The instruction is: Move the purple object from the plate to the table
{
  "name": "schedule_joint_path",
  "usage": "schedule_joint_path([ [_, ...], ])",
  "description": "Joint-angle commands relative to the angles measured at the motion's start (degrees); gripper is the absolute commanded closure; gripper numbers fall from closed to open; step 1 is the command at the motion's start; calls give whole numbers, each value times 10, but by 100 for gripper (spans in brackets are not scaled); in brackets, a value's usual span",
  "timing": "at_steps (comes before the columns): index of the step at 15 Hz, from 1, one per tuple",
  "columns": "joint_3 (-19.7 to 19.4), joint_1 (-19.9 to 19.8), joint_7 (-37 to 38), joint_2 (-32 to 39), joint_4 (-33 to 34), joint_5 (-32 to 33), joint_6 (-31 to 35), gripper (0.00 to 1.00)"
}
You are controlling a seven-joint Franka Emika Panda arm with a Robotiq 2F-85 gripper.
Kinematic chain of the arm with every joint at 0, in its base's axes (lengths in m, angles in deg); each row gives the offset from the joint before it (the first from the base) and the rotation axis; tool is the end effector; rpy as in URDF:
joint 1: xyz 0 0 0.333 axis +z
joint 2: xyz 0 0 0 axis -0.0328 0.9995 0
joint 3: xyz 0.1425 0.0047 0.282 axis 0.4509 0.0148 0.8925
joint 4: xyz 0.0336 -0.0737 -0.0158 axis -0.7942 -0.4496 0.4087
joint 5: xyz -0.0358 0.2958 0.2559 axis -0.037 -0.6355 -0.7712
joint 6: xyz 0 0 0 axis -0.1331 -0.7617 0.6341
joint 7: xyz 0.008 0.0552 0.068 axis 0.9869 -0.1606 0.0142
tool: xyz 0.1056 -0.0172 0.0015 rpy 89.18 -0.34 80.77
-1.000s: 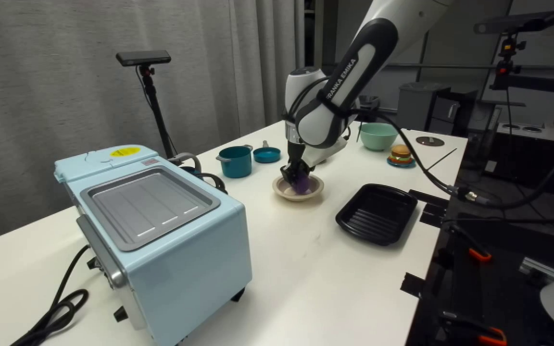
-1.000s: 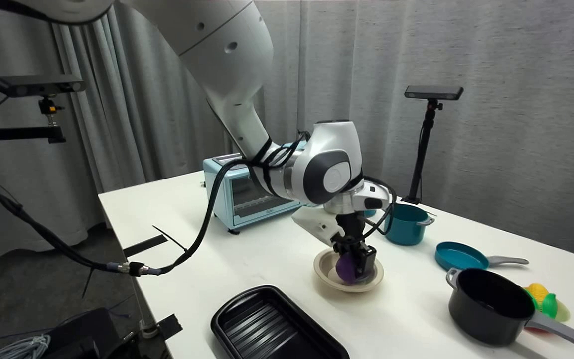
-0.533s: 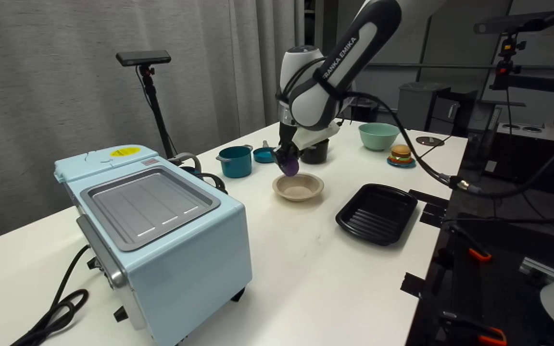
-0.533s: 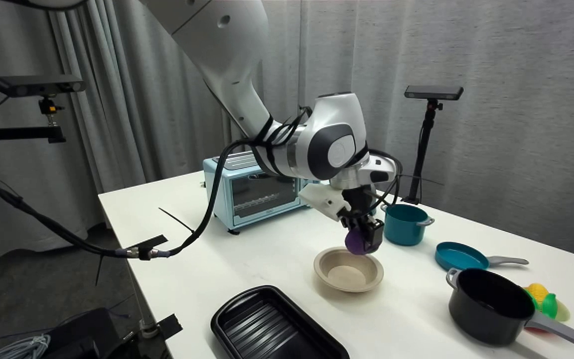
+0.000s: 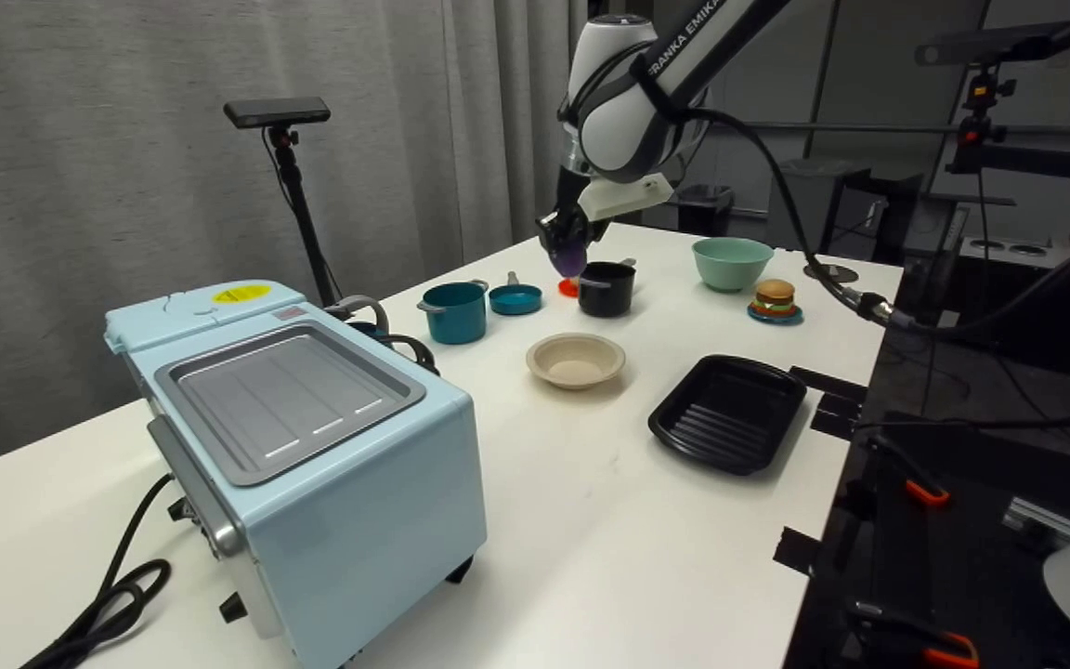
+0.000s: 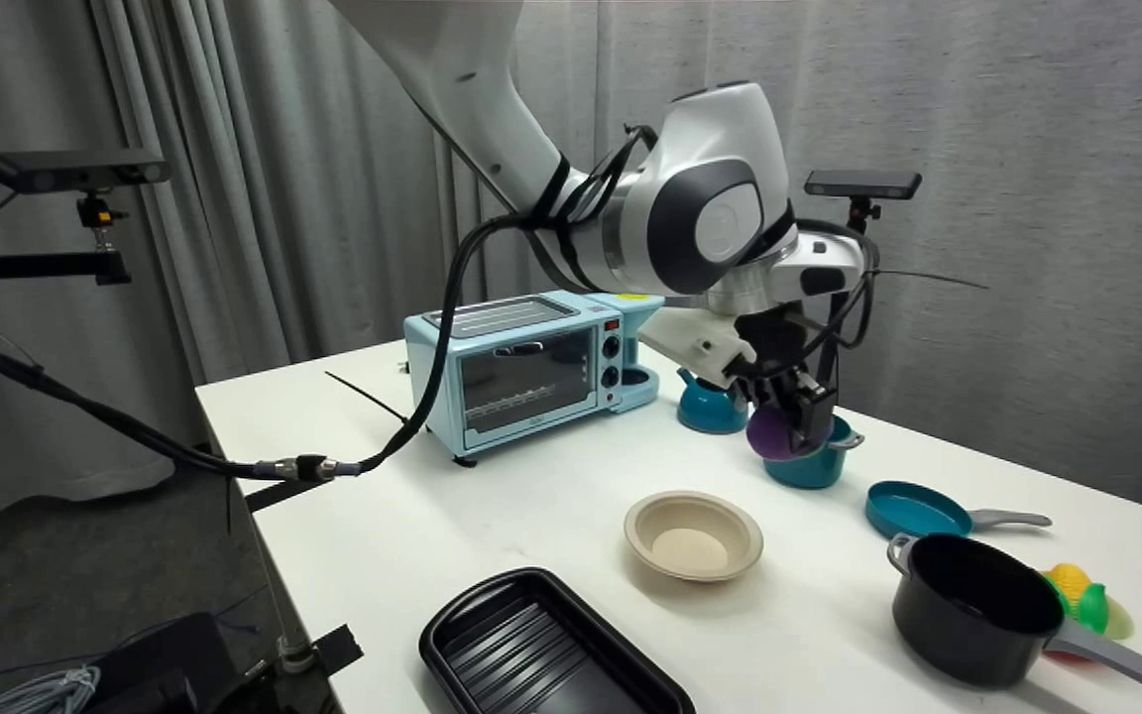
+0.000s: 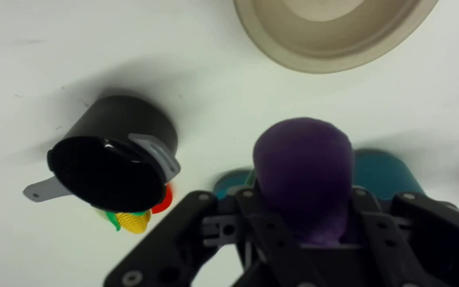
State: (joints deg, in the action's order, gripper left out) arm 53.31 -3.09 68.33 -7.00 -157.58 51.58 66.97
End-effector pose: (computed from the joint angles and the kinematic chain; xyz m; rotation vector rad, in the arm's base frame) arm 0.6284 -0.1317 0.3359 2.9060 -0.6201 0.5620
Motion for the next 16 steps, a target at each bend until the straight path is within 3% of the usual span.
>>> schedule_joint_path([
  [1,-7,-27,-26,-37,-14,-7,-22,93],
  [8,-24,-72,-49,-56,-58,5,-96,93],
  [16,-50,-78,-34,-39,-116,39,-91,93],
])
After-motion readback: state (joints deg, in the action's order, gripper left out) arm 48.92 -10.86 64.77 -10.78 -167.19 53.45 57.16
